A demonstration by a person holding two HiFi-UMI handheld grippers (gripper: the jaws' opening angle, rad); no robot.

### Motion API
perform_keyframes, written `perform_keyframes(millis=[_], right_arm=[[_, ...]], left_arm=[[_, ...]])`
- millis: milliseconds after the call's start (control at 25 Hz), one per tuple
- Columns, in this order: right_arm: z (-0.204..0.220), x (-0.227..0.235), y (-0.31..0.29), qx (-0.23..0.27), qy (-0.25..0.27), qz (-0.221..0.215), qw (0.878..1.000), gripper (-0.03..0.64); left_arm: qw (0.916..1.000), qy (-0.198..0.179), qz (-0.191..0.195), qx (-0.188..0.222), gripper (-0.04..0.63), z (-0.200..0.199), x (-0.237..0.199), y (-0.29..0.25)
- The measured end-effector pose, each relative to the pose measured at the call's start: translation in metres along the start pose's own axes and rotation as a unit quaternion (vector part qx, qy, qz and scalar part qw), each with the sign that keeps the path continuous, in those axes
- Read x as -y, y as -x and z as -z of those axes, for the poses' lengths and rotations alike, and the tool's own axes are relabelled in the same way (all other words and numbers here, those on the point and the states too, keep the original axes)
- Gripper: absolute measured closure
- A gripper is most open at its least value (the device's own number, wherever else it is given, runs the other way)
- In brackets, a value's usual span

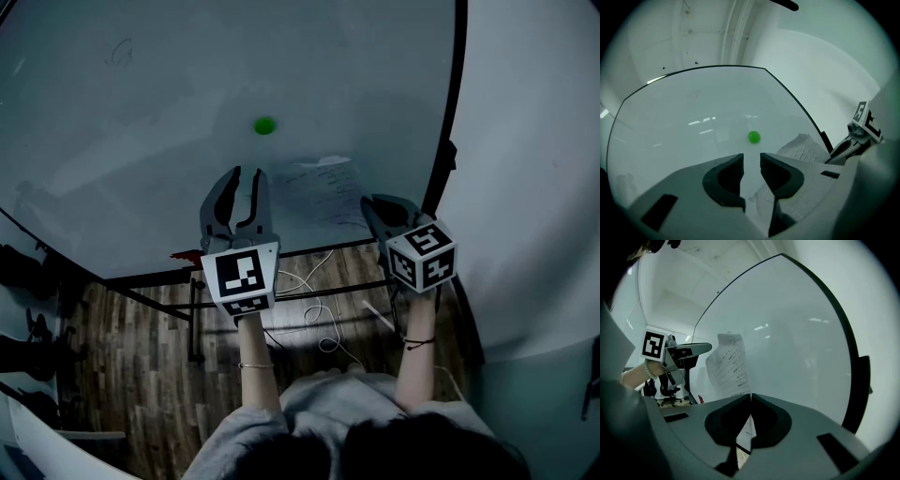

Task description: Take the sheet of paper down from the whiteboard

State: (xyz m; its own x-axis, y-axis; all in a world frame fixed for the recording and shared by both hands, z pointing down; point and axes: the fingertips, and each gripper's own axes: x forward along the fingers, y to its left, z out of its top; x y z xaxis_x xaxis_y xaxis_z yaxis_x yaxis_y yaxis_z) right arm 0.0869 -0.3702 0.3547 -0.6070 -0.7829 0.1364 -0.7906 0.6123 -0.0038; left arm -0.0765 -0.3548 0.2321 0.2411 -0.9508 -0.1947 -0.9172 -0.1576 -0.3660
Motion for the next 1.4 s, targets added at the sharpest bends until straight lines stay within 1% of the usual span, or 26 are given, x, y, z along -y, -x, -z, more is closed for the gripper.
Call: perform_keyframes(millis=[200, 360, 480, 640, 760, 1000, 1200, 1400], right_arm=[[0.005, -0.006, 0.004, 0.001, 0.003, -0.005, 1.0, 0.615], [0.002, -0.006, 0.007, 0.001, -0.004, -0.013, 1.0, 0.615], [-0.005, -0.002, 0.005, 0.0, -0.006, -0.018, 1.0, 0.615], [-0.004, -0.006, 0.009, 0.003, -0.005, -0.019, 1.0, 0.615], [-0.006, -0.014, 0.011, 0.01, -0.001, -0.021, 1.0, 0.615], [0.016, -0.042, 0.003, 0.013, 0.004, -0.033, 0.999, 0.615], [0.03, -0.065, 0.001, -0.003, -0.001, -0.044, 0.999, 0.615], [0.041, -0.085, 0.005, -0.011, -0.006, -0.046, 0.999, 0.615]], left_arm=[[0.9994, 0.021, -0.012, -0.026, 0.489, 0.021, -0.002, 0.018], [0.9982, 0.033, -0.02, -0.045, 0.496, 0.029, -0.004, 0.028], [0.9967, 0.044, -0.023, -0.064, 0.517, 0.035, -0.005, 0.029], [0.9942, 0.06, -0.027, -0.085, 0.548, 0.049, -0.003, 0.045], [0.993, 0.073, -0.023, -0.091, 0.588, 0.053, -0.001, 0.058], [0.9871, 0.103, -0.007, -0.123, 0.591, 0.103, 0.004, 0.087], [0.9814, 0.119, 0.002, -0.15, 0.589, 0.124, 0.004, 0.106], [0.9772, 0.135, 0.011, -0.163, 0.59, 0.136, 0.003, 0.127]])
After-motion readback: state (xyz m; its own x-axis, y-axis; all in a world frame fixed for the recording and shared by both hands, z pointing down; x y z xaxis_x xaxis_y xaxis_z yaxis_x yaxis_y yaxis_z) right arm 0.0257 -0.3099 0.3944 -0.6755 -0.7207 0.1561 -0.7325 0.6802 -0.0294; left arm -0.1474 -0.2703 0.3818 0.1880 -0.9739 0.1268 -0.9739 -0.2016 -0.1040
